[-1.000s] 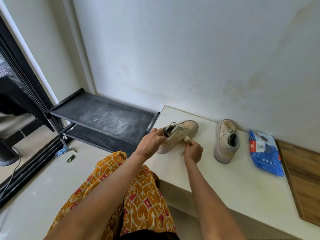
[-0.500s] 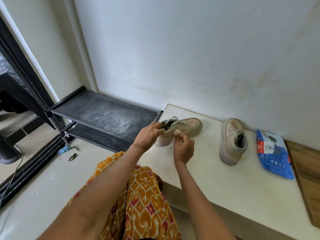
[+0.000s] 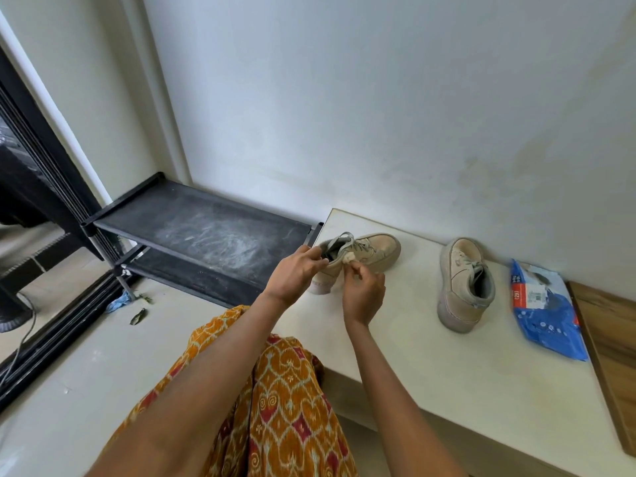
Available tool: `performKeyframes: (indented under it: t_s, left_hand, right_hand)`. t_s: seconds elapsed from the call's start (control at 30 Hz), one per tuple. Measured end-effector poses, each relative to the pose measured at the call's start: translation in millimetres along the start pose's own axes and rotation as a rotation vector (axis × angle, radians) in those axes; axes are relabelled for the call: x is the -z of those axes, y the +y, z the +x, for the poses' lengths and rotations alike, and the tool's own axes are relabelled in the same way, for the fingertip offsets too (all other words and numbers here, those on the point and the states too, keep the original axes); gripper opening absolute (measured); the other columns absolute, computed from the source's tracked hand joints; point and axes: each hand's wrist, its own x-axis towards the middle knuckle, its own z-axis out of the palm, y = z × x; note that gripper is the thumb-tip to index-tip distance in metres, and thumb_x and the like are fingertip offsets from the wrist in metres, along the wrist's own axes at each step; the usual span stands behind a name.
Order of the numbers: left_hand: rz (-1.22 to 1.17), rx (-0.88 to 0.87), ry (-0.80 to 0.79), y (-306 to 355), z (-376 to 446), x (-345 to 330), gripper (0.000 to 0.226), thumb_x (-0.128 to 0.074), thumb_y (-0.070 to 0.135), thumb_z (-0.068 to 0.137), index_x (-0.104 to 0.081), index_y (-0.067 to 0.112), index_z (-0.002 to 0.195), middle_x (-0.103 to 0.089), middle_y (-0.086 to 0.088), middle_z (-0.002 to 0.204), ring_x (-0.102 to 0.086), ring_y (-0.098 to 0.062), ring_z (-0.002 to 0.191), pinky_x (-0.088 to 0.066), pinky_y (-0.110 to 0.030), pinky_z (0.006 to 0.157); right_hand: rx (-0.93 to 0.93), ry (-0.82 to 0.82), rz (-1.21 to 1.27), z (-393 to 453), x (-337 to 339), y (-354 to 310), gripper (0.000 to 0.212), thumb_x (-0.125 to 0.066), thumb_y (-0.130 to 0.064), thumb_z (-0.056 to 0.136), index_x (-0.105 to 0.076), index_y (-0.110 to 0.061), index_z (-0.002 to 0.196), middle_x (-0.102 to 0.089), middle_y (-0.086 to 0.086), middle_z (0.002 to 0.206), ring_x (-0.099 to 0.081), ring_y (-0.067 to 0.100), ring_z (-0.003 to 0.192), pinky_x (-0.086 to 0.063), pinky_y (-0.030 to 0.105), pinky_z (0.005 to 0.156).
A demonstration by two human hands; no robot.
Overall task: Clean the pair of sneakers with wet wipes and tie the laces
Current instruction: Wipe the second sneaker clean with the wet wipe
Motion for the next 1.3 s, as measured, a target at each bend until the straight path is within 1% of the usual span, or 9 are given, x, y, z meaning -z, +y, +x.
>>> performKeyframes:
  t_s: [0.13,0.33,0.47,0.67,0.77,0.9,1.03,1.13,1.3]
  left_hand:
    - [0.025,-0.055,0.003,-6.5,2.5,0.7,0.03,-0.079,-0.005,0.066,-0.072,0.01,0.09,-0.057,-0.004,0.079,-0.056,-0.024,0.068,-0.042,-0.026,0.035]
    - [0.022,-0.09,0.018,-11.3,0.7,-7.4,0.021,-0.075,-0.004,0.073,-0.07,0.007,0.091,-0.056,-0.005,0.08,-0.055,-0.024,0.071,-0.046,-0.032,0.036]
    - [0.049,-0.093,0.021,-11.0,-3.3,-14.1,0.016,-0.067,0.004,0.083,-0.067,0.007,0.099,-0.055,-0.005,0.088,-0.053,-0.023,0.073,-0.047,-0.034,0.038]
    - [0.017,0.022,0.036,-7.2,-9.0,-23.4,0.02,-0.063,0.016,0.088,-0.065,0.014,0.108,-0.056,-0.002,0.096,-0.053,-0.021,0.078,-0.05,-0.035,0.044]
    - [-0.014,0.039,0.065,-5.2,-7.2,-20.3,0.012,-0.06,0.021,0.089,-0.067,0.014,0.096,-0.055,-0.001,0.089,-0.053,-0.02,0.073,-0.049,-0.035,0.043]
    - [-0.038,0.043,0.105,-2.4,-3.4,-17.8,0.012,-0.068,0.023,0.084,-0.068,0.012,0.082,-0.056,-0.001,0.082,-0.054,-0.019,0.068,-0.047,-0.03,0.043]
    - [-0.017,0.005,0.105,-8.9,2.4,-18.1,0.031,-0.047,0.033,0.09,-0.064,0.012,0.075,-0.055,0.0,0.08,-0.05,-0.019,0.066,-0.045,-0.031,0.041]
    - [0.013,-0.055,0.098,-11.0,3.2,-16.9,0.031,-0.043,0.031,0.09,-0.061,0.012,0.074,-0.053,0.0,0.078,-0.048,-0.02,0.064,-0.043,-0.032,0.038]
    - [0.01,-0.099,0.063,-12.6,7.3,-12.3,0.015,-0.068,0.013,0.083,-0.06,0.008,0.072,-0.055,-0.003,0.078,-0.049,-0.021,0.063,-0.043,-0.032,0.035]
  right_hand:
    - [0.115,-0.077,-0.027,-8.0,-2.6,24.0,0.007,-0.072,-0.012,0.077,-0.07,-0.013,0.084,-0.068,0.006,0.08,-0.057,0.027,0.079,-0.047,0.036,0.069]
    - [-0.302,0.037,0.023,40.1,7.9,57.0,0.024,-0.063,-0.039,0.087,-0.067,-0.016,0.093,-0.062,0.01,0.092,-0.053,0.025,0.085,-0.039,0.03,0.069]
    - [-0.426,0.087,0.15,30.6,-9.6,36.4,0.017,-0.065,-0.027,0.086,-0.068,-0.012,0.093,-0.066,0.015,0.091,-0.059,0.03,0.088,-0.037,0.029,0.066]
    - [-0.299,-0.051,0.226,-25.6,-21.0,29.7,0.011,-0.064,-0.015,0.086,-0.07,-0.008,0.092,-0.065,0.014,0.087,-0.058,0.027,0.084,-0.042,0.027,0.07]
    - [-0.23,-0.061,0.208,-16.2,-12.4,36.1,0.011,-0.065,-0.024,0.086,-0.069,-0.015,0.09,-0.065,0.008,0.086,-0.06,0.025,0.083,-0.048,0.033,0.07]
    - [-0.329,0.054,0.148,24.6,-10.5,28.4,0.017,-0.064,-0.029,0.086,-0.07,-0.022,0.1,-0.064,0.009,0.092,-0.06,0.023,0.084,-0.045,0.029,0.069]
    - [-0.164,-0.007,0.094,13.5,-10.5,26.1,0.02,-0.065,-0.023,0.085,-0.072,-0.021,0.104,-0.054,-0.002,0.08,-0.053,0.019,0.082,-0.044,0.03,0.071]
    - [-0.109,-0.046,0.06,8.6,-3.6,44.3,0.018,-0.067,-0.018,0.082,-0.073,-0.019,0.099,-0.048,-0.012,0.073,-0.058,0.026,0.081,-0.048,0.033,0.072]
    - [-0.285,0.039,0.032,50.6,2.1,51.5,0.021,-0.065,-0.023,0.083,-0.074,-0.025,0.102,-0.063,0.014,0.086,-0.06,0.029,0.082,-0.049,0.034,0.074]
